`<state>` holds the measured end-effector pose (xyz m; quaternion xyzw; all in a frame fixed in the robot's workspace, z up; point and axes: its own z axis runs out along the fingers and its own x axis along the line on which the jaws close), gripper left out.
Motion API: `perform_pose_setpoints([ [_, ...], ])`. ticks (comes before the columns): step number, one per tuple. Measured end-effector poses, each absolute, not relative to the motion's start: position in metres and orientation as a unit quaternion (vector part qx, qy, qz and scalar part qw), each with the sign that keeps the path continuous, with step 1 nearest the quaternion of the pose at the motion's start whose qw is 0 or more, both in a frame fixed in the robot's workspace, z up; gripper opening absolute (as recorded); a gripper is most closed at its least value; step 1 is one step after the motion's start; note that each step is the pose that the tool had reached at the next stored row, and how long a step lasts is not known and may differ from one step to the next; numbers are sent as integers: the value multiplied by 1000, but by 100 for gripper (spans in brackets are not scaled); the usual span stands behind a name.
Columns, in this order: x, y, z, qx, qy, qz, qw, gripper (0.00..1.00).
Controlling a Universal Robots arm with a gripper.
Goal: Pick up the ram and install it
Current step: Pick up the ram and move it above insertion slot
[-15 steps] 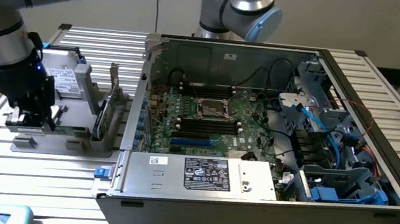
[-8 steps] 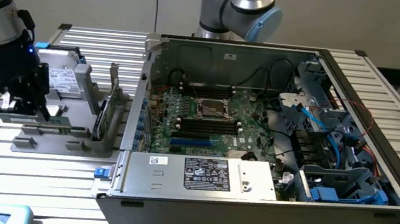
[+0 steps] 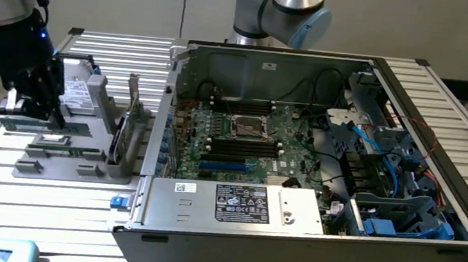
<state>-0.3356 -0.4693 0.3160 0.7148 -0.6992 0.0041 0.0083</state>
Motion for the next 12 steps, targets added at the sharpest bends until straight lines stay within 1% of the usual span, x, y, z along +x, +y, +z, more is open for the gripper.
perform_pose_setpoints([
  [5, -315, -471, 338, 715, -699, 4, 9, 13],
  [12, -285, -472, 360, 715, -699, 3, 9, 13],
])
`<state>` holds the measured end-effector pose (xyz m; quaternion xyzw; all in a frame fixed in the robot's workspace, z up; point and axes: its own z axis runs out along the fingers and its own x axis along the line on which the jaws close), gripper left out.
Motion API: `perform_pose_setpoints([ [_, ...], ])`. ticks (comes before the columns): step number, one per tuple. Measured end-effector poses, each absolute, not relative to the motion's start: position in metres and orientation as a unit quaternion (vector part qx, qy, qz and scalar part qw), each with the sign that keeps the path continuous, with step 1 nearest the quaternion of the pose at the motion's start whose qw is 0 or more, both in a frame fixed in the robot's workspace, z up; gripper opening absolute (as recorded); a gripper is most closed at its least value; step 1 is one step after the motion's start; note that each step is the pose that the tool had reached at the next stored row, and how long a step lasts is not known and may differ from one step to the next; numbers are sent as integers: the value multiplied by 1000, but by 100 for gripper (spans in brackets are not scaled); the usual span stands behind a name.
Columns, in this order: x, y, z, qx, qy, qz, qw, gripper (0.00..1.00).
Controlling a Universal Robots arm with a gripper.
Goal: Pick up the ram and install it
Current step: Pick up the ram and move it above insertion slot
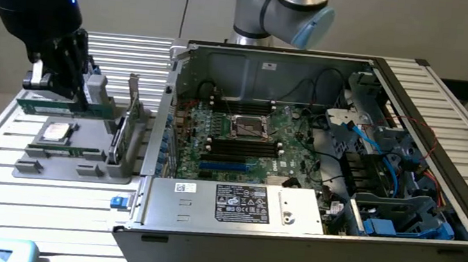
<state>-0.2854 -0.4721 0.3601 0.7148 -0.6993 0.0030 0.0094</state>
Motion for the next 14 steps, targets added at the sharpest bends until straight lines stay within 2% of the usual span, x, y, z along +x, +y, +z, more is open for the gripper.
perform_pose_setpoints([
  [14, -224, -473, 405, 715, -699, 0, 13, 13],
])
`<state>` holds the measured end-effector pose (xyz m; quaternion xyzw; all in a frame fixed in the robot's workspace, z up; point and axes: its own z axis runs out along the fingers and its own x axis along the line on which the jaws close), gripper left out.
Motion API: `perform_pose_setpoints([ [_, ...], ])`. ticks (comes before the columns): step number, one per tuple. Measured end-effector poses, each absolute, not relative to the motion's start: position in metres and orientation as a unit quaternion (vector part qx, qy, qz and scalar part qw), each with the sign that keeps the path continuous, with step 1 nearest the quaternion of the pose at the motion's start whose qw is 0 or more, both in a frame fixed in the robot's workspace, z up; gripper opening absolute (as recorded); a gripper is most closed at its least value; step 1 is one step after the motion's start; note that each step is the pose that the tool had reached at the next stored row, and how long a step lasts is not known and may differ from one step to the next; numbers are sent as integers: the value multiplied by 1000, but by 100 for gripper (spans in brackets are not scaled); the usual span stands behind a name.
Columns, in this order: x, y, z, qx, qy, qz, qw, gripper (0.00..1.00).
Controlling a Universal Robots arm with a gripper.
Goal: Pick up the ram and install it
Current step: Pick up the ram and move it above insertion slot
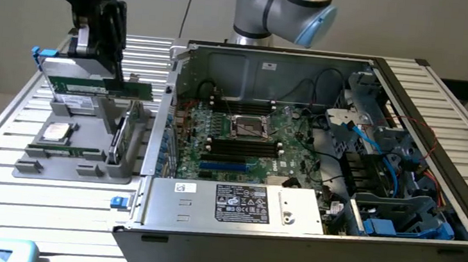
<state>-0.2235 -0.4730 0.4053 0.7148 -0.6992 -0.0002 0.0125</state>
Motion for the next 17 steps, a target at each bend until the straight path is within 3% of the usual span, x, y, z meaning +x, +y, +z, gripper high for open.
perform_pose_setpoints([
  [17, -147, -473, 417, 715, -699, -7, 19, 13],
])
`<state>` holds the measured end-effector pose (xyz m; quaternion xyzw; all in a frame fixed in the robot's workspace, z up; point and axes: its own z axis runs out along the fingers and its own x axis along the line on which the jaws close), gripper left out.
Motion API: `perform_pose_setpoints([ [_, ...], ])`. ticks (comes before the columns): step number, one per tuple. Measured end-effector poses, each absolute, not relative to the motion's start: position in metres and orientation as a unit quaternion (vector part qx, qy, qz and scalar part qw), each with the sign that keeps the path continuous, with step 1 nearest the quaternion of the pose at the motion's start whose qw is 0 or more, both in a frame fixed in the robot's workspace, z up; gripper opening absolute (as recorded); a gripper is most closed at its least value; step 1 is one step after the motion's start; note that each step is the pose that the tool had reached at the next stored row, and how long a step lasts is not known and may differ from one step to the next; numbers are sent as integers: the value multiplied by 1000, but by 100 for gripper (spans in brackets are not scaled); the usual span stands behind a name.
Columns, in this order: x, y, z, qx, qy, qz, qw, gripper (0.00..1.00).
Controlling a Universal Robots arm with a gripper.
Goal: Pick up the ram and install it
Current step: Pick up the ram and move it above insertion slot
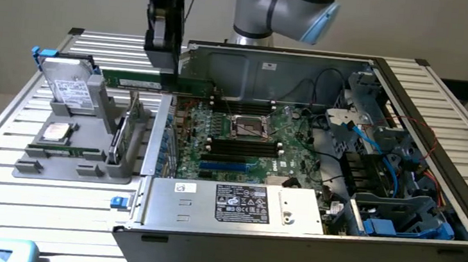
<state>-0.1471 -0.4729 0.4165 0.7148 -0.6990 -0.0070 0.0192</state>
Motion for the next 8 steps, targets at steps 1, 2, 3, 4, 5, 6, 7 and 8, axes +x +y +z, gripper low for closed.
perform_pose_setpoints([
  [1, -143, -473, 417, 715, -699, -7, 20, 13],
  [2, -138, -473, 417, 715, -699, -8, 20, 13],
  [3, -134, -473, 417, 715, -699, -8, 20, 13],
  [4, -129, -473, 416, 715, -699, -8, 20, 13],
  [5, -125, -473, 416, 715, -699, -8, 21, 13],
  [6, -120, -473, 417, 715, -699, -9, 21, 13],
  [7, -116, -473, 416, 715, -699, -9, 21, 13],
  [8, -111, -473, 416, 715, -699, -9, 22, 13],
])
